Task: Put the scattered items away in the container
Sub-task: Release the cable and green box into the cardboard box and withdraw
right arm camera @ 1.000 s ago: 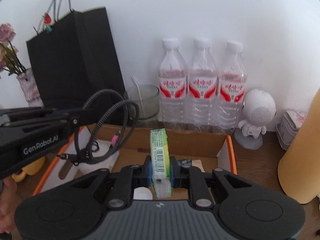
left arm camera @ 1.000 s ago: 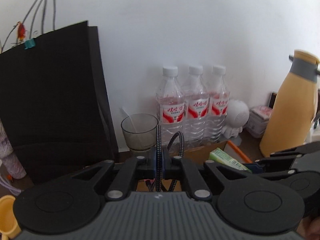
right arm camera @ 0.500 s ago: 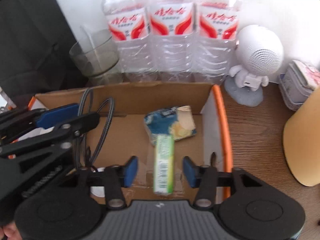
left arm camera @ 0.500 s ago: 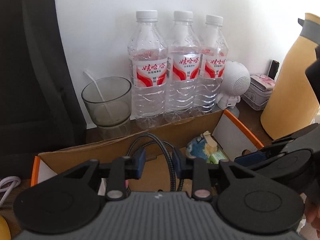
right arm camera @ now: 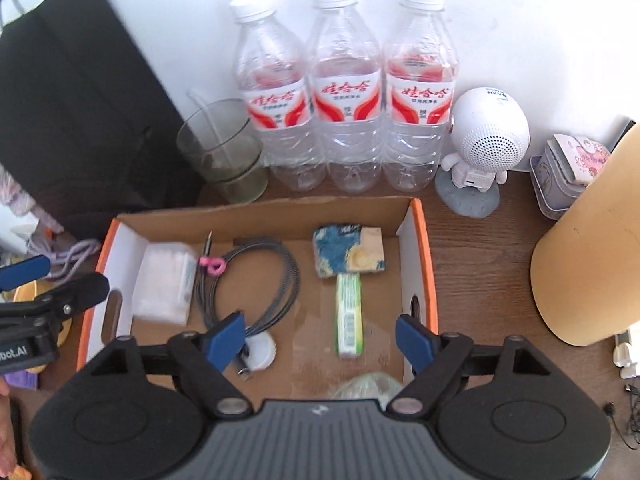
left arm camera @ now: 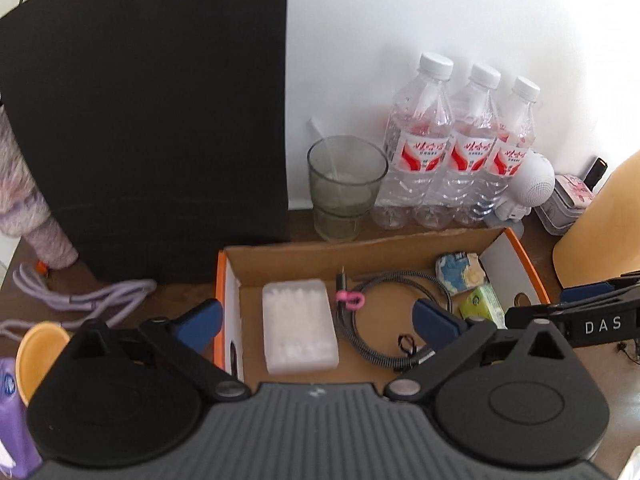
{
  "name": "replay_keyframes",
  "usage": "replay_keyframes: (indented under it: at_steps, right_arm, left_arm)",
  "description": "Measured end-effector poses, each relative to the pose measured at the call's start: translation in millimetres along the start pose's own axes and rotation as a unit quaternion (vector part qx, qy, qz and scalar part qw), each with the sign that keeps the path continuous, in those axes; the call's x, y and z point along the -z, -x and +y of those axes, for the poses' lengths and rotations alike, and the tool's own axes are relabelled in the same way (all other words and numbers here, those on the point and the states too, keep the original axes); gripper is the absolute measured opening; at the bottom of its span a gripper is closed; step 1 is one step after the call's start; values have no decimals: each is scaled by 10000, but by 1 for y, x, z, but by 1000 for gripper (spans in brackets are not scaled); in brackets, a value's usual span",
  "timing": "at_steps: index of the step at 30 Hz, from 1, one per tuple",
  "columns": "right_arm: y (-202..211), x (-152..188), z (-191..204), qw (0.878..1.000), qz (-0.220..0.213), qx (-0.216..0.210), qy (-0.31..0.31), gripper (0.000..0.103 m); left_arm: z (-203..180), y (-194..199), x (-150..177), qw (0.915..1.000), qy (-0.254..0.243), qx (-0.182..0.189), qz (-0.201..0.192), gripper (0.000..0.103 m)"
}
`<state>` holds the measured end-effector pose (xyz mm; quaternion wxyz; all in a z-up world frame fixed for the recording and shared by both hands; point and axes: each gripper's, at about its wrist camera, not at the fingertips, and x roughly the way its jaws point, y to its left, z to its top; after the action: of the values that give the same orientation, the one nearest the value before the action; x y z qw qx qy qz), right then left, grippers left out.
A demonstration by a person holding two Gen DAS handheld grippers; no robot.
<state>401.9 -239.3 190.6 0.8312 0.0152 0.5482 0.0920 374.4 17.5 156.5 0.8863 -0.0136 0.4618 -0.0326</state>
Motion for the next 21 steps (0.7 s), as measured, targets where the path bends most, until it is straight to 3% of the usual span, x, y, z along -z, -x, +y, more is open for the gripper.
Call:
replay_keyframes:
  at_steps: [3,7,12,14,17,21]
  right_arm:
    - [16,11,16,9998,56,67,193,88]
    - [37,22,34,9991,-3,244,338,90]
    - [60,40,44,9986,-210,248,420,92]
    - [66,50,44,9980,-486,172,354,92]
    - [74,78,41,9918,-1262,-140,150,92]
    - [74,129,38,9702,-2376,-432,178,92]
  left_arm:
    - [2,12,10,9993,74,-281,233,103]
    - [3,32,21,9991,160,-163,365,103]
    - [3,58,35,9994,252,-148,197,103]
    - [2,69,44,9993,310,-210,-78,103]
    - [0,86,67,9963,427,-218,-711,103]
    - [-3,102,115,9787,331,-233,-2013,103]
